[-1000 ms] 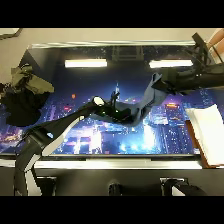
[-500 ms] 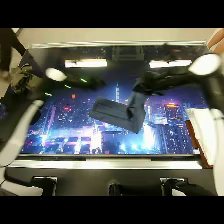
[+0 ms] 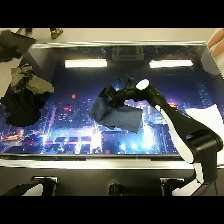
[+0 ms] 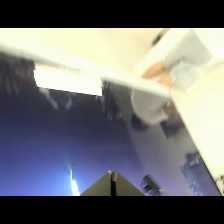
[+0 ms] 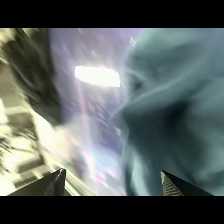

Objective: Fold the shirts.

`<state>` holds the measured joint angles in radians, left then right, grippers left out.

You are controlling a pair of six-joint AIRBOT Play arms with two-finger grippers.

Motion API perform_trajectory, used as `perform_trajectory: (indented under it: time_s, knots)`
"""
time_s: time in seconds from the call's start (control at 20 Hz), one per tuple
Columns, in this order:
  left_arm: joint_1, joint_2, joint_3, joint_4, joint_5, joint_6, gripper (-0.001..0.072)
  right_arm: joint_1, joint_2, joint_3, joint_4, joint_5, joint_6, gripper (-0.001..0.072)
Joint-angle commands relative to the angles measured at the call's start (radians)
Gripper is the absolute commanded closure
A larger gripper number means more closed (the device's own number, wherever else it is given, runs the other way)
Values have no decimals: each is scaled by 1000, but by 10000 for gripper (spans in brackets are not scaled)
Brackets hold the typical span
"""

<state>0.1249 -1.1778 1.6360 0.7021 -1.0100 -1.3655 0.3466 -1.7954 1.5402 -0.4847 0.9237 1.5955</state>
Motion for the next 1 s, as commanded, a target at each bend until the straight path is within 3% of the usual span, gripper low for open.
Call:
perform_trajectory:
  time_s: [0.0, 0.15, 0.25, 0.35, 0.45, 0.6, 0.7, 0.75, 0.8, 0.85, 0.95]
  knots:
    - [25, 63, 0, 7, -58, 6, 683, -35, -10, 1, 59, -101, -21, 16]
    - [26, 62, -1, 42, -78, 17, 683, -172, 90, 1, -256, 55, 47, 17]
    - [26, 60, -3, 59, -79, 24, 683, -284, 140, 0, -554, 295, 126, 52]
    - [26, 60, -6, 63, -80, 24, 683, -359, 152, -43, -747, 530, 140, 74]
    - [25, 60, -6, 63, -82, 24, 683, -375, 178, -208, -717, 515, 120, 62]
    - [21, 59, -6, 62, -83, 23, 683, -329, 175, -420, -446, 253, 63, 39]
    - [14, 59, -6, 62, -83, 23, 682, -282, 147, -459, -354, 124, 61, 49]
    - [13, 59, -6, 62, -83, 23, 683, -262, 133, -459, -336, 95, 61, 111]
    - [12, 59, -6, 62, -83, 23, 682, -258, 127, -456, -302, 87, 49, 547]
    - [12, 59, -6, 62, -82, 23, 682, -267, 135, -444, -262, 94, 19, 676]
    - [12, 58, -6, 63, -82, 24, 682, -302, 187, -385, -235, 138, -90, 676]
